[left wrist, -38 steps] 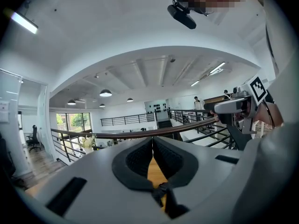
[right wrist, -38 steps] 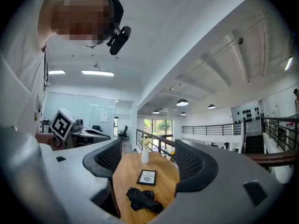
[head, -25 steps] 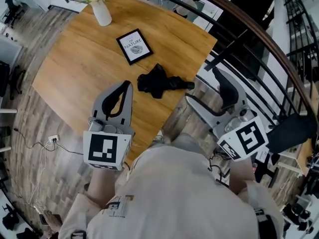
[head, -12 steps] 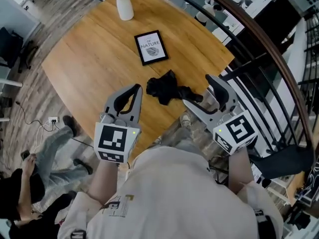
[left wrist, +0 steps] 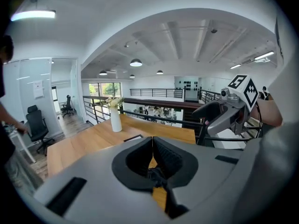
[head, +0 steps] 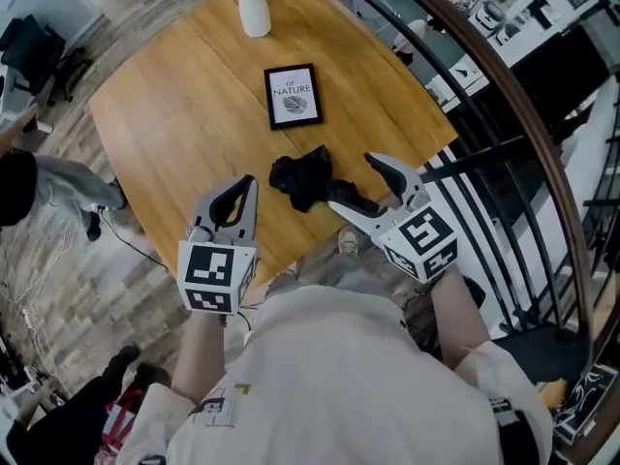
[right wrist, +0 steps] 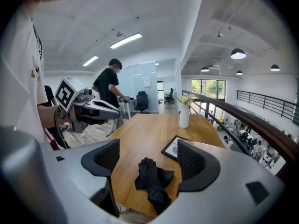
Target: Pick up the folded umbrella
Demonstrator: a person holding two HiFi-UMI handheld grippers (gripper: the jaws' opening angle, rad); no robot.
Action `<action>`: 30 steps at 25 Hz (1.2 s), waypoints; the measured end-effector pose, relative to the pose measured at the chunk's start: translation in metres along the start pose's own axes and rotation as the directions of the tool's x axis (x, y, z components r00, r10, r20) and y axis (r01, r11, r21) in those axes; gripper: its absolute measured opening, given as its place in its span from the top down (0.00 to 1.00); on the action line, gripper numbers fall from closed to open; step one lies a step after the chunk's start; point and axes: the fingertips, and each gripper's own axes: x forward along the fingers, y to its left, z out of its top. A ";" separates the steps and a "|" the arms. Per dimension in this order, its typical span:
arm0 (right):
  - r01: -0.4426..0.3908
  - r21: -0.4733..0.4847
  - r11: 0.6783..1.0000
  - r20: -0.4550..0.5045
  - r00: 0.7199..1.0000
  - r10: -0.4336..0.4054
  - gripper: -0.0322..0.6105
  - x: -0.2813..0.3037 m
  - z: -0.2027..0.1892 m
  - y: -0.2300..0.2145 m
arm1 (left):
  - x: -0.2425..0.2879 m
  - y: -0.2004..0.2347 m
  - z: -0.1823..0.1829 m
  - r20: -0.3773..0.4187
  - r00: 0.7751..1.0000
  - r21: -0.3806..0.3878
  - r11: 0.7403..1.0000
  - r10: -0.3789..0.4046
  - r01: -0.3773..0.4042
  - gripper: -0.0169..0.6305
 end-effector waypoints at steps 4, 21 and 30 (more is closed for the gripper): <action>-0.090 0.004 0.996 -0.057 0.994 0.090 0.36 0.017 -0.022 -0.003 | 0.002 -0.005 -0.010 -0.030 0.998 -0.021 0.998 0.055 -0.055 0.94; -0.258 -0.055 0.965 -0.420 0.882 0.212 0.36 0.110 -0.149 0.017 | -0.007 -0.025 -0.119 -0.243 0.966 -0.188 0.972 0.094 -0.142 0.94; -0.203 0.018 0.979 -0.516 0.837 0.183 0.36 0.149 -0.209 0.004 | 0.014 -0.043 -0.161 -0.320 0.947 -0.181 0.979 0.035 -0.097 0.94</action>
